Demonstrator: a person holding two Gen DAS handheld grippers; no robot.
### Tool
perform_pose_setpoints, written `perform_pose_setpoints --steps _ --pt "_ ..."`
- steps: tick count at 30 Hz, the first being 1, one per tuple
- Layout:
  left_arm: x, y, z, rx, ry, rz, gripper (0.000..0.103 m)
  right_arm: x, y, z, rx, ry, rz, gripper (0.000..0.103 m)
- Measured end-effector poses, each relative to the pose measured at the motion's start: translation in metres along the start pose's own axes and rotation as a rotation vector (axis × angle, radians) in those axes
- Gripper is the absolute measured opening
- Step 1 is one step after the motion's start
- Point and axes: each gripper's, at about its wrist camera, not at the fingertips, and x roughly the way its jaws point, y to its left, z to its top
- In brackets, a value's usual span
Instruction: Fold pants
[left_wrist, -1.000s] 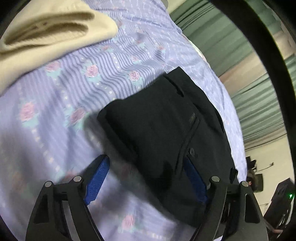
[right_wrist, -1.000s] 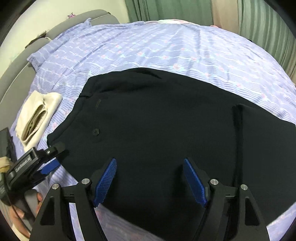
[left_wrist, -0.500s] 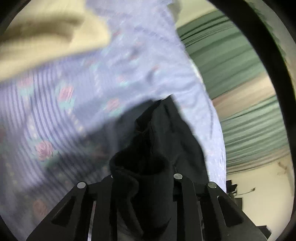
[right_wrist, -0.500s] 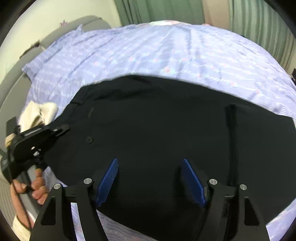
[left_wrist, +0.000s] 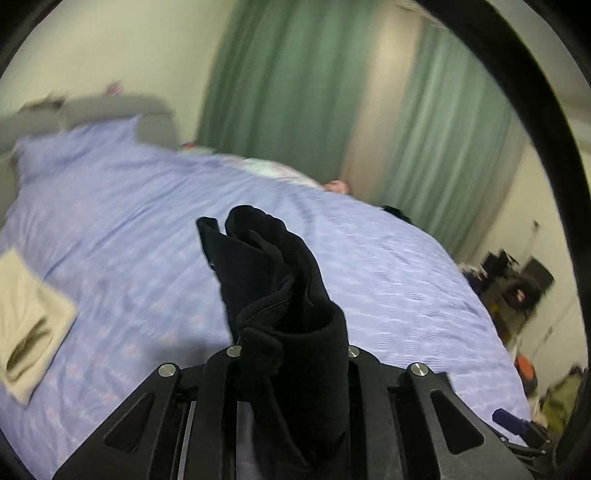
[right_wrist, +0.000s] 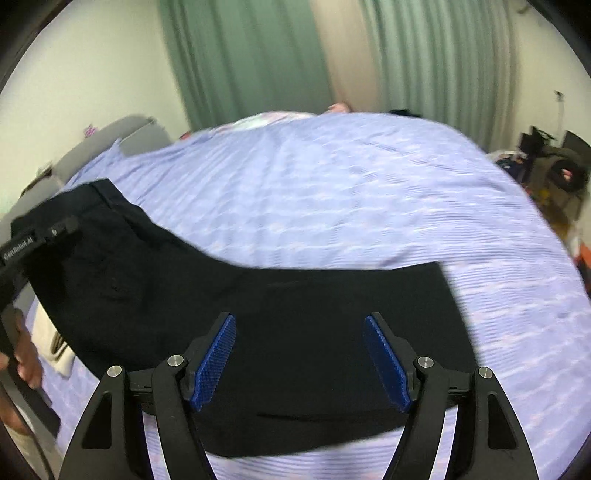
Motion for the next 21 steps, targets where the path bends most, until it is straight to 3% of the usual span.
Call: perform_pose_setpoints --steps 5,9,14,19,20,21 --pt "0.019 -0.096 -0.002 0.117 0.02 -0.056 0.018 -0.036 -0.077 -0.002 0.067 -0.034 -0.045 0.073" --pt "0.039 -0.183 -0.031 0.213 0.088 -0.104 0.018 -0.051 -0.138 -0.01 0.126 -0.04 -0.096 0.073" --pt "0.08 -0.273 -0.097 0.311 0.245 -0.194 0.018 -0.056 -0.204 -0.027 0.208 -0.029 -0.153 0.073" --pt "0.126 -0.314 -0.174 0.341 0.483 -0.205 0.019 -0.043 -0.253 -0.052 0.262 0.022 -0.191 0.073" --pt "0.129 -0.32 -0.18 0.354 0.503 -0.194 0.021 -0.039 -0.261 -0.055 0.268 0.037 -0.195 0.074" --pt "0.127 -0.327 -0.184 0.359 0.513 -0.184 0.035 -0.038 -0.266 -0.058 0.275 0.048 -0.196 0.074"
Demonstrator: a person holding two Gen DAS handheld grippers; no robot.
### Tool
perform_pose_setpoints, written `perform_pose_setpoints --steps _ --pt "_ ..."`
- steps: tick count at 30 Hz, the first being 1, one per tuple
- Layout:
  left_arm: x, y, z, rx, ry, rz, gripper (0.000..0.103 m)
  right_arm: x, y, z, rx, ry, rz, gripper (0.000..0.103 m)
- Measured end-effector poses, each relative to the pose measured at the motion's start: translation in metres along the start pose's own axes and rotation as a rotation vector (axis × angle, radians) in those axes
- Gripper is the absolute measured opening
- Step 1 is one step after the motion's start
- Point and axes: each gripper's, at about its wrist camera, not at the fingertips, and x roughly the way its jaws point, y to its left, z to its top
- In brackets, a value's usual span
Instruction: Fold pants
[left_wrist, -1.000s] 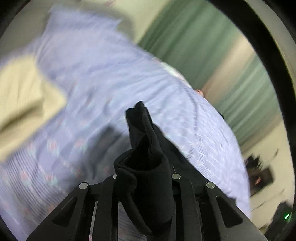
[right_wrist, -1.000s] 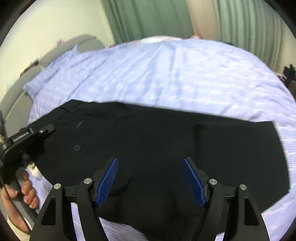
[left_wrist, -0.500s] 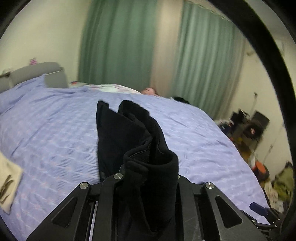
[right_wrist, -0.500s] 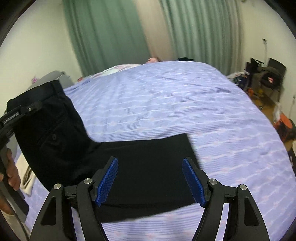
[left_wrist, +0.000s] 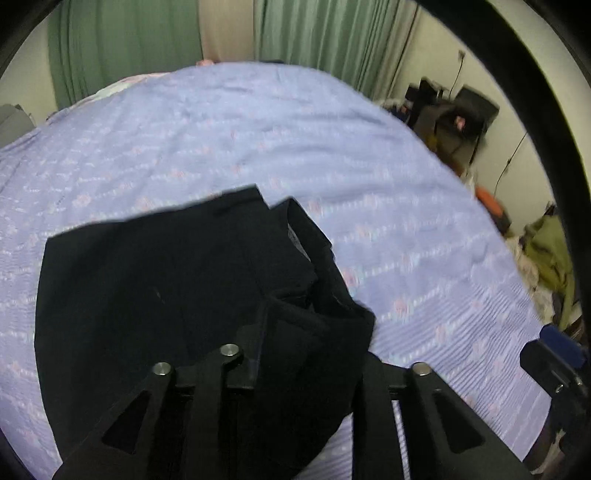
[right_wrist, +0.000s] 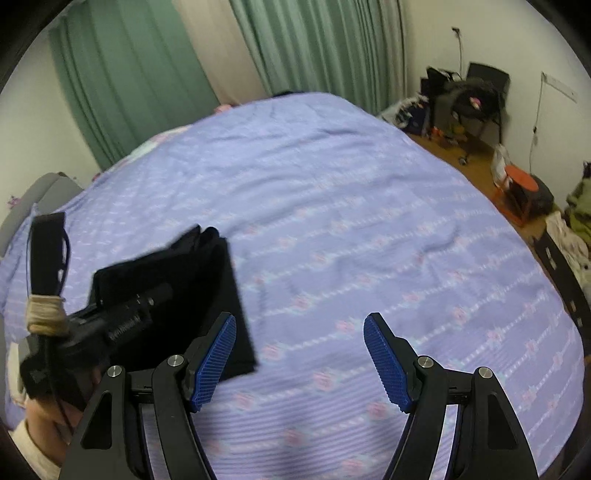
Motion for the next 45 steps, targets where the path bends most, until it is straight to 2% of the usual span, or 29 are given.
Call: perform_pose_setpoints --steps 1,3,5,7,10,12,13,14,18,22,28,29,30,31,33,36,38,41,43,45 --pt "-0.003 -0.007 0.001 -0.003 0.002 -0.011 0.055 0.001 -0.006 -0.001 0.003 0.01 0.001 0.074" --pt "-0.023 -0.016 0.003 -0.011 -0.034 -0.041 0.076 0.001 -0.014 -0.003 0.003 0.016 0.001 0.074" --pt "-0.053 -0.011 -0.001 -0.024 -0.094 -0.048 0.081 0.0 -0.018 -0.002 0.002 0.012 0.008 0.074" --pt "-0.081 -0.001 -0.006 -0.046 -0.15 -0.049 0.091 -0.001 -0.018 0.001 0.002 0.007 0.037 0.074" --pt "-0.099 0.027 -0.019 -0.053 -0.177 0.074 0.092 0.008 -0.005 0.011 -0.017 0.009 0.154 0.074" --pt "-0.097 0.058 -0.035 -0.065 -0.152 0.198 0.092 0.022 0.009 0.017 -0.036 0.016 0.23 0.074" --pt "-0.094 0.075 -0.043 -0.081 -0.124 0.235 0.091 0.032 0.018 0.02 -0.049 0.026 0.265 0.074" --pt "-0.091 0.091 -0.05 -0.106 -0.097 0.261 0.091 0.042 0.026 0.021 -0.061 0.042 0.277 0.073" --pt "-0.082 0.144 -0.08 -0.239 -0.03 0.331 0.091 0.085 0.064 0.022 -0.139 0.107 0.328 0.062" --pt "-0.076 0.179 -0.107 -0.323 0.029 0.332 0.09 0.123 0.087 0.018 -0.171 0.166 0.343 0.056" --pt "-0.056 0.174 -0.12 -0.362 0.067 0.308 0.09 0.155 0.097 0.01 -0.175 0.246 0.3 0.056" --pt "-0.054 0.172 -0.12 -0.37 0.068 0.305 0.09 0.156 0.097 0.008 -0.171 0.255 0.298 0.055" --pt "-0.054 0.171 -0.119 -0.374 0.069 0.3 0.09 0.155 0.097 0.007 -0.168 0.264 0.297 0.047" --pt "-0.054 0.169 -0.119 -0.376 0.068 0.298 0.09 0.149 0.097 0.008 -0.165 0.265 0.31 0.045" --pt "-0.053 0.166 -0.116 -0.377 0.07 0.295 0.089 0.133 0.098 0.011 -0.172 0.225 0.318 0.04" --pt "-0.058 0.166 -0.111 -0.377 0.066 0.289 0.089 0.107 0.101 0.017 -0.159 0.165 0.385 0.035" --pt "-0.063 0.184 -0.119 -0.38 0.067 0.284 0.089 0.106 0.107 0.02 -0.165 0.162 0.417 0.032" --pt "-0.064 0.183 -0.115 -0.38 0.068 0.291 0.089 0.122 0.112 0.023 -0.162 0.191 0.36 0.005" --pt "-0.064 0.179 -0.112 -0.373 0.064 0.289 0.089 0.117 0.105 0.028 -0.135 0.181 0.329 0.004" --pt "-0.062 0.176 -0.109 -0.359 0.063 0.279 0.09 0.097 0.093 0.032 -0.141 0.103 0.303 0.004"
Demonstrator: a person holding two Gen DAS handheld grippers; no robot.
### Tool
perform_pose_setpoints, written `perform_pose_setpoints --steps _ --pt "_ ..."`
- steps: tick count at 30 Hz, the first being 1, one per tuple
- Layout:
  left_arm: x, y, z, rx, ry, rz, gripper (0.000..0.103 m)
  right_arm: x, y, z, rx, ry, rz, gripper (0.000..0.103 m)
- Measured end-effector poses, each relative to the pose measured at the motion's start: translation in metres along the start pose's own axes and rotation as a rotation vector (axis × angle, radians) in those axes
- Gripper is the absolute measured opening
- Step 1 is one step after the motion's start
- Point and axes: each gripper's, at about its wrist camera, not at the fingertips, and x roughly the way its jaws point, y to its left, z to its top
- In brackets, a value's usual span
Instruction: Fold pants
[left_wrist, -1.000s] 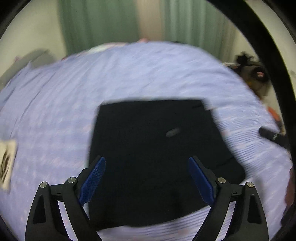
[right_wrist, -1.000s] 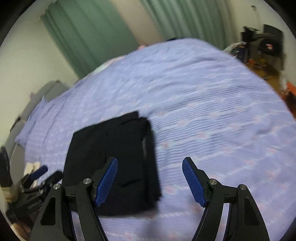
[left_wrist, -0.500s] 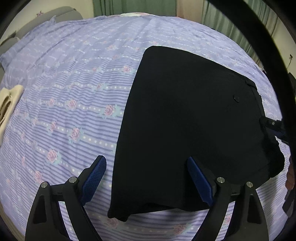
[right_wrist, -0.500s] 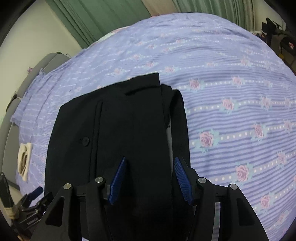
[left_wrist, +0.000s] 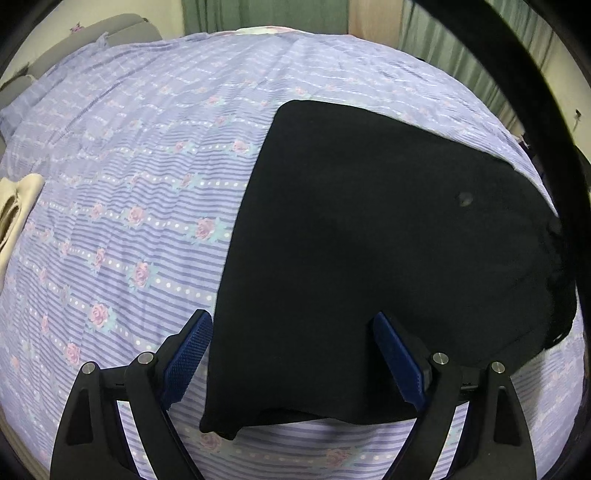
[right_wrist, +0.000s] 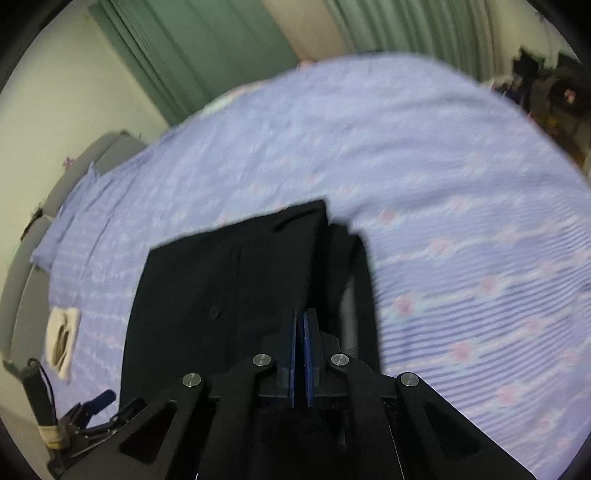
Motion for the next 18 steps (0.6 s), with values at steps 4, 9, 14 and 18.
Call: perform_pose_setpoints --steps 4,9,14,18 --pt "0.005 -0.014 0.0 0.043 0.012 0.006 0.09 0.028 -0.029 -0.009 0.007 0.079 -0.104 0.004" --pt "0.008 -0.021 -0.001 0.058 0.014 0.031 0.091 0.048 -0.04 -0.018 -0.009 0.119 -0.177 0.011" --pt "0.005 -0.021 -0.002 0.074 0.027 0.036 0.091 0.01 -0.045 -0.024 0.02 0.084 -0.238 0.063" --pt "-0.014 -0.03 -0.01 0.144 -0.016 0.057 0.091 -0.039 -0.044 -0.046 0.074 -0.007 -0.202 0.08"
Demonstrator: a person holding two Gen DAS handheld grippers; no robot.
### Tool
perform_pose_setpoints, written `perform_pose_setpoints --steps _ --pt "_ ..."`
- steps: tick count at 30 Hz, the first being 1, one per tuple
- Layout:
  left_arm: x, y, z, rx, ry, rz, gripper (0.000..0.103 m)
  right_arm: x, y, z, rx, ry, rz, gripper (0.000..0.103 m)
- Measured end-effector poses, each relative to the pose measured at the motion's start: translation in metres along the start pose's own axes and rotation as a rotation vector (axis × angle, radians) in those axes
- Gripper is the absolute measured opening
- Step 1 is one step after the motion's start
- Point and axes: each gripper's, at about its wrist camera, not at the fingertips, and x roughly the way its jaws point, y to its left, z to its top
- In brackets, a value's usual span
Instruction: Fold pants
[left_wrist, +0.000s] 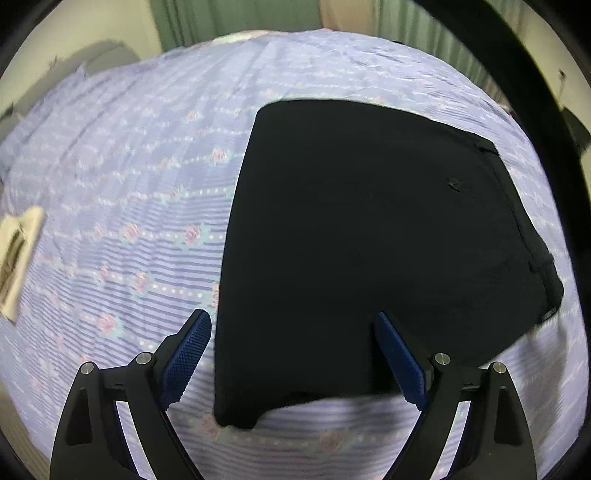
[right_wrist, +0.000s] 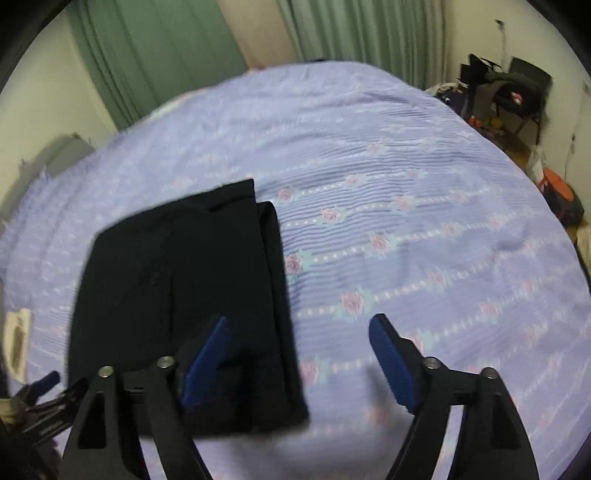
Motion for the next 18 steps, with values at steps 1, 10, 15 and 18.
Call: perform_pose_setpoints --steps 1,10,15,18 --pt "-0.003 -0.002 -0.003 0.012 -0.012 0.002 0.091 -0.006 -0.002 -0.006 0.027 0.002 0.019 0.08" --pt "-0.028 -0.013 -0.029 0.099 -0.056 0.054 0.091 0.014 -0.02 -0.078 0.403 0.099 0.259 0.08" --pt "-0.021 -0.011 -0.033 0.074 -0.044 0.066 0.091 0.034 -0.019 -0.089 0.507 0.065 0.373 0.08" --pt "-0.017 -0.008 -0.025 0.057 -0.051 0.066 0.091 0.045 -0.014 -0.088 0.533 0.048 0.416 0.085"
